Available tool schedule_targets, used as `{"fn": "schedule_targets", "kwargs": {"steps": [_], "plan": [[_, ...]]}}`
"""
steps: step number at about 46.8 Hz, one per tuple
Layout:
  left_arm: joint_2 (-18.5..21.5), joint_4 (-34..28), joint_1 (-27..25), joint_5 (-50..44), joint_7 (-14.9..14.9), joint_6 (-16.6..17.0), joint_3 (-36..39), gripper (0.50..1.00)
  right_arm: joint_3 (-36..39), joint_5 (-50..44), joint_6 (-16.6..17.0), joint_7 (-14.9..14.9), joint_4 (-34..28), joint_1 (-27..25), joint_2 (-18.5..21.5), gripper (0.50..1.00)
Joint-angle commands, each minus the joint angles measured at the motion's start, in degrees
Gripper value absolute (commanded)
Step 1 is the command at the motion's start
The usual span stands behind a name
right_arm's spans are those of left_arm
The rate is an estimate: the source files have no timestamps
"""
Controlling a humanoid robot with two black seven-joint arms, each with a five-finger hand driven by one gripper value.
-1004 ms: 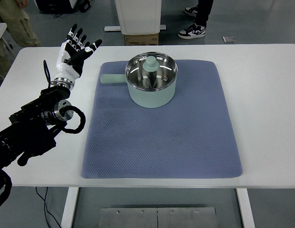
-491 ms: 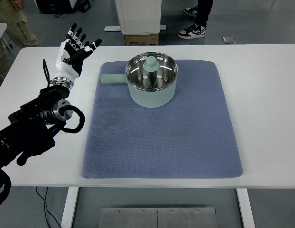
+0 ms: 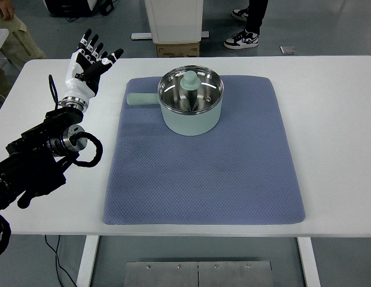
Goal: Rotate green pot handle
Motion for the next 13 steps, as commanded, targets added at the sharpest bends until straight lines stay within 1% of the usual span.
{"fn": "schedule_targets", "kwargs": {"steps": [1, 13], "plan": [[-0.02, -0.01, -0.05, -0.01, 0.0, 0.01, 0.01, 1.0, -0.07, -0.01, 0.03, -0.52, -0.01, 0.18, 0.0, 1.0], [-0.28, -0.01, -0.05, -0.01, 0.0, -0.08, 0.01, 1.0, -0.16, -0.18, -0.15, -0.7, -0.01, 1.24, 0.0, 1.0]]}}
